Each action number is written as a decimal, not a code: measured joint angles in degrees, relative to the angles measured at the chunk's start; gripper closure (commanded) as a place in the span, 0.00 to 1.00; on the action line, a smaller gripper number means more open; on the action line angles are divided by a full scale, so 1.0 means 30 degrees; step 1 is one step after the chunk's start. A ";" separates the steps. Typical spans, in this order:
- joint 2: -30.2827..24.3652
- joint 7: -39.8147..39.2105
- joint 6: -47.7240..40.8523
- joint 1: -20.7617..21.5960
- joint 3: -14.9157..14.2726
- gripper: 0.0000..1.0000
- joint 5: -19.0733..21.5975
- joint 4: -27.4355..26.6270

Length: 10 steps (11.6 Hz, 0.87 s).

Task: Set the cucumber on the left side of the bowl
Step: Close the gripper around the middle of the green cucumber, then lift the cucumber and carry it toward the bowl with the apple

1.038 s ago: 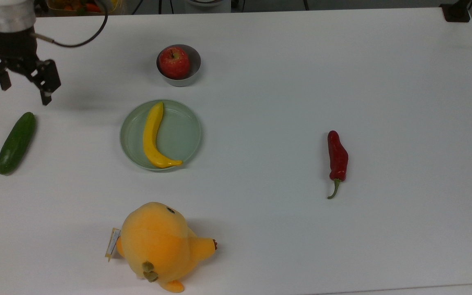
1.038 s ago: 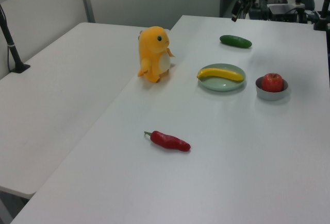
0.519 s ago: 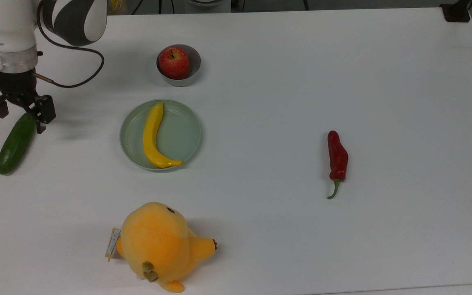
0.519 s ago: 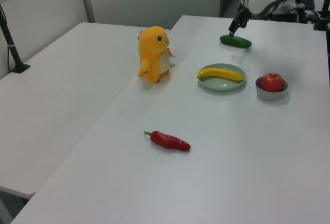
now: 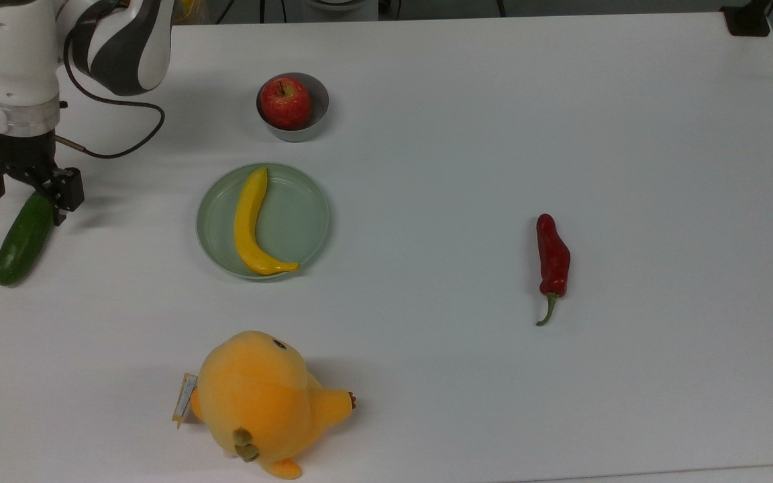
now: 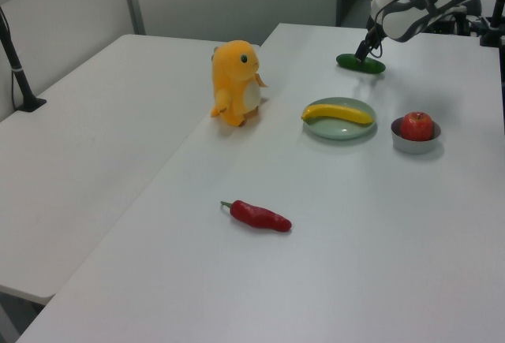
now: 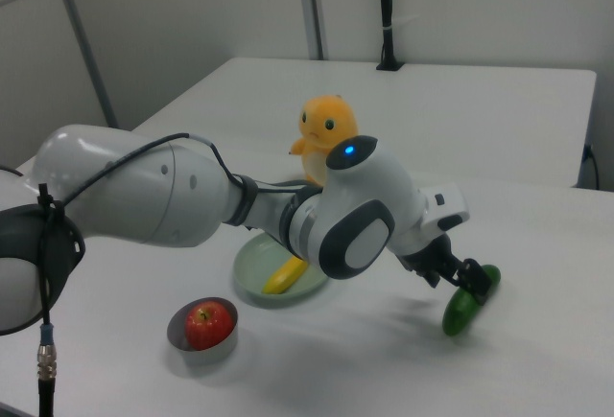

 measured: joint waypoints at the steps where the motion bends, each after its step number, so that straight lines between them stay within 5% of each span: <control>1: 0.0286 0.0000 0.0368 -0.0002 0.0001 0.34 -0.0002 0.0001; 4: 0.0811 0.0000 0.0678 0.0000 0.0002 0.93 -0.0005 0.0011; 5: 0.0824 0.0000 0.0679 0.0000 0.0002 1.00 -0.0043 0.0012; 10: 0.0713 0.0000 0.0683 -0.0001 0.0002 1.00 -0.0219 0.0183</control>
